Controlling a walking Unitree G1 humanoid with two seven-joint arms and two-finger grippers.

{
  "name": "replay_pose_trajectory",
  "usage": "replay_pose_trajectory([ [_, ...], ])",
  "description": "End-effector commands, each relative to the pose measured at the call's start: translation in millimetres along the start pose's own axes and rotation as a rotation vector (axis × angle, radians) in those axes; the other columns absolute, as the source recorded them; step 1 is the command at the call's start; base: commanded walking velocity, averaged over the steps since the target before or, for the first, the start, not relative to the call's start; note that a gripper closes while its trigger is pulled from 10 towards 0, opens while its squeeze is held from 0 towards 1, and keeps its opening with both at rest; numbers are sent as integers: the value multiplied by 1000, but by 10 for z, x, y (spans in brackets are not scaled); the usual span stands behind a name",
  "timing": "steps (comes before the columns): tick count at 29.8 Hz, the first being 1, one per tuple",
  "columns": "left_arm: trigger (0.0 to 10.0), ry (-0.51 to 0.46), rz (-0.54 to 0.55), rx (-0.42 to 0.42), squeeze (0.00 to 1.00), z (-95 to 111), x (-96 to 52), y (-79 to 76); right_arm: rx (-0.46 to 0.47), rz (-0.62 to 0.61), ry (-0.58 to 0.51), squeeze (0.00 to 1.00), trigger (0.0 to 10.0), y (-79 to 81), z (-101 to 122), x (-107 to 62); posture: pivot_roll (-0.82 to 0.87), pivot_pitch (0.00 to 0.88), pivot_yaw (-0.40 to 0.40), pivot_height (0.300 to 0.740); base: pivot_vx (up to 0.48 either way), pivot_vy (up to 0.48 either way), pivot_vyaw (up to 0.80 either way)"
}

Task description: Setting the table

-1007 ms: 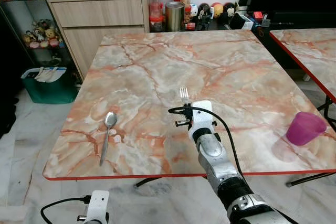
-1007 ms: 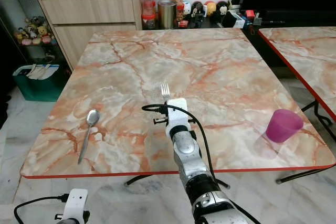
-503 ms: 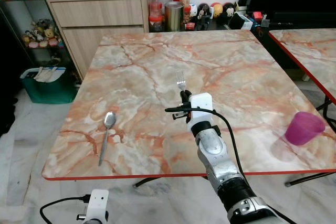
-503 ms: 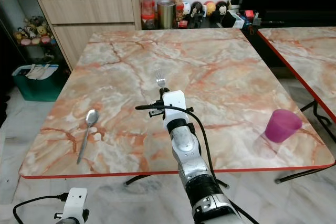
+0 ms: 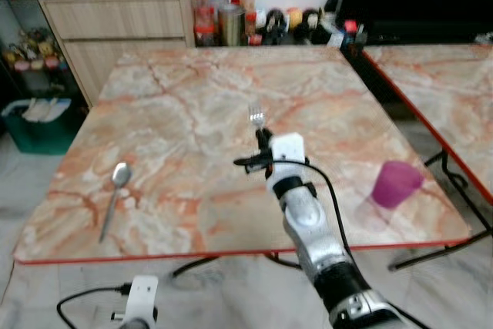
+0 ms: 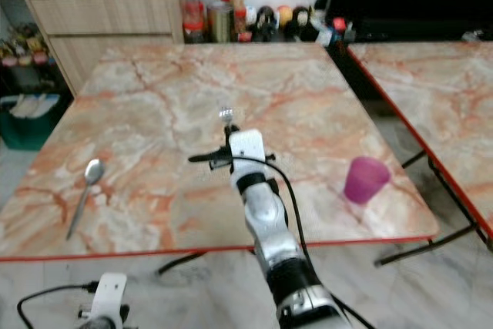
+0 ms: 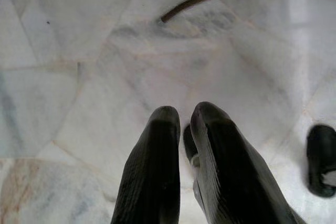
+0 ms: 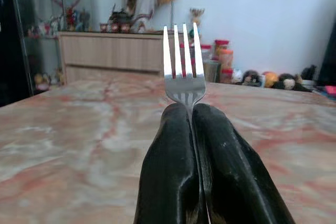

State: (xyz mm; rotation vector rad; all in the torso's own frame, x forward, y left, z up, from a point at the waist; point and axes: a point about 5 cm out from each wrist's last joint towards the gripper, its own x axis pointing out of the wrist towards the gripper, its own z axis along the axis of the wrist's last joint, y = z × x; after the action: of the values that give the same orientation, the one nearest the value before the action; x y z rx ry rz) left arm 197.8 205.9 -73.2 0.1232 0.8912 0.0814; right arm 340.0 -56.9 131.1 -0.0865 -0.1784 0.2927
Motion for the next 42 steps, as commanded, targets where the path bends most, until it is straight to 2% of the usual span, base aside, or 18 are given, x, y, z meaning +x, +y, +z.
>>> replay_pose_trajectory([
  [1,10000,6,-9,-12,0,-23,-3,-45,-12,-13,-17,0,10000,-59,42,5,-40,0,6,740,0,-390,0],
  [15,10000,3,-18,-8,0,-14,-2,-74,-38,3,-94,0,10000,-48,216,48,-47,0,7,740,0,-364,0],
  [28,10000,4,-27,0,0,-16,-2,-94,-44,4,-120,0,10000,-43,275,36,-51,0,11,740,0,-351,0],
  [35,10000,3,-26,-5,0,-13,-1,-93,-45,-7,-106,0,10000,-65,245,23,-46,0,6,740,0,-342,0],
  [40,10000,5,-23,-9,0,-20,-3,-90,-29,-38,-64,0,10000,-149,157,6,-49,0,11,740,0,-341,0],
  [42,10000,7,-22,-9,0,-25,-3,-86,0,-74,-8,0,10000,-239,56,-14,-52,0,13,740,0,-339,0],
])
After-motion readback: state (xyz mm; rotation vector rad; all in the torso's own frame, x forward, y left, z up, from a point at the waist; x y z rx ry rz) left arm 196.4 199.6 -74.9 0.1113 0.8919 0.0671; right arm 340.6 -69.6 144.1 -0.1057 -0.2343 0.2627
